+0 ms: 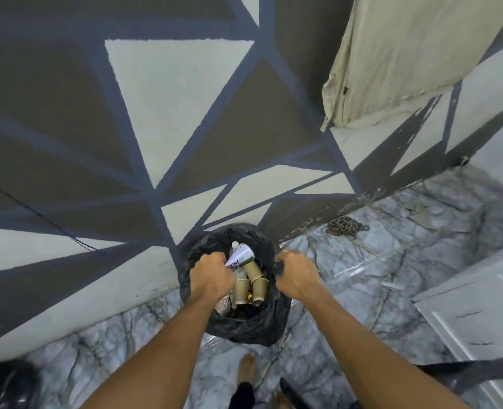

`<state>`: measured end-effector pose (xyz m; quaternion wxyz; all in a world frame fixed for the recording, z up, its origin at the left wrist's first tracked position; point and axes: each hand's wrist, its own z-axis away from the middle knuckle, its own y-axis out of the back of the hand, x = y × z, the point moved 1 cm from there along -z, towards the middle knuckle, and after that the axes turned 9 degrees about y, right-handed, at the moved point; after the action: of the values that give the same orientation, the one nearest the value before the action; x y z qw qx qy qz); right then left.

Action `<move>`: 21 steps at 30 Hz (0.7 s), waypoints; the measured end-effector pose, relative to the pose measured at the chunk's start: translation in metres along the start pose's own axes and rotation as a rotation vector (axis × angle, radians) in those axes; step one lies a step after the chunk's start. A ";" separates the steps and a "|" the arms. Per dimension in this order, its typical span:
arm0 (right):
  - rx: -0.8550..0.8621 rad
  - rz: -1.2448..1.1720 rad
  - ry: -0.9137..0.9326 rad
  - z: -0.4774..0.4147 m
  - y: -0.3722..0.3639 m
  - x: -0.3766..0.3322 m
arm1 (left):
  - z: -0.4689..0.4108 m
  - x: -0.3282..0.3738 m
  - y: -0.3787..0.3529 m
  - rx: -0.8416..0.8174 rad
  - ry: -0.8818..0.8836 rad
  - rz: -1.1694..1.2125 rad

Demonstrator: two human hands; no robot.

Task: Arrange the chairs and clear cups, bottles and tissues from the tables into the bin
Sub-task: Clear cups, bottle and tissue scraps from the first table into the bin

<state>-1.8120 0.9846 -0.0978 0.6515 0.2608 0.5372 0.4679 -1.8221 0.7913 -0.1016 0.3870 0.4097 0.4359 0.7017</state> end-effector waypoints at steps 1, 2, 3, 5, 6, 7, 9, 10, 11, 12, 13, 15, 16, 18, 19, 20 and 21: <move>0.000 -0.003 -0.012 -0.005 -0.001 0.000 | -0.007 0.000 -0.002 -0.007 0.011 0.020; -0.004 -0.006 -0.033 -0.011 -0.003 0.001 | -0.014 0.000 -0.005 -0.026 0.021 0.025; -0.005 -0.011 -0.056 -0.017 -0.004 0.002 | -0.020 0.000 -0.009 -0.057 0.022 0.010; 0.003 -0.024 -0.098 -0.026 -0.007 0.002 | -0.029 -0.002 -0.018 -0.130 0.014 -0.045; 0.010 -0.024 -0.116 -0.030 -0.008 0.002 | -0.034 -0.004 -0.023 -0.160 0.010 -0.057; 0.017 -0.021 -0.129 -0.034 -0.009 0.000 | -0.038 -0.006 -0.026 -0.190 0.008 -0.059; 0.026 -0.013 -0.147 -0.039 -0.012 -0.004 | -0.048 -0.008 -0.027 -0.238 -0.008 -0.056; 0.026 -0.010 -0.154 -0.042 -0.012 -0.007 | -0.052 -0.008 -0.025 -0.254 -0.023 -0.056; 0.030 -0.011 -0.159 -0.044 -0.013 -0.008 | -0.057 -0.008 -0.023 -0.262 -0.037 -0.060; 0.035 -0.016 -0.166 -0.045 -0.015 -0.010 | -0.062 -0.008 -0.022 -0.262 -0.050 -0.067; 0.044 -0.023 -0.175 -0.046 -0.016 -0.012 | -0.066 -0.007 -0.021 -0.261 -0.063 -0.077; 0.060 -0.035 -0.195 -0.043 -0.019 -0.013 | -0.075 -0.001 -0.020 -0.241 -0.102 -0.090; 0.073 -0.038 -0.206 -0.041 -0.020 -0.012 | -0.078 0.004 -0.020 -0.233 -0.124 -0.091; 0.093 -0.058 -0.237 -0.032 -0.019 -0.008 | -0.078 0.018 -0.019 -0.234 -0.184 -0.077; 0.098 -0.068 -0.248 -0.028 -0.016 -0.006 | -0.075 0.028 -0.018 -0.234 -0.214 -0.066; 0.110 -0.079 -0.261 -0.021 -0.012 -0.002 | -0.070 0.039 -0.017 -0.232 -0.262 -0.062; 0.131 -0.093 -0.281 -0.012 -0.006 0.004 | -0.062 0.054 -0.015 -0.232 -0.324 -0.055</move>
<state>-1.8209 0.9833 -0.1081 0.7228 0.3404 0.4816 0.3603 -1.8958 0.8263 -0.1208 0.5159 0.4579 0.2951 0.6611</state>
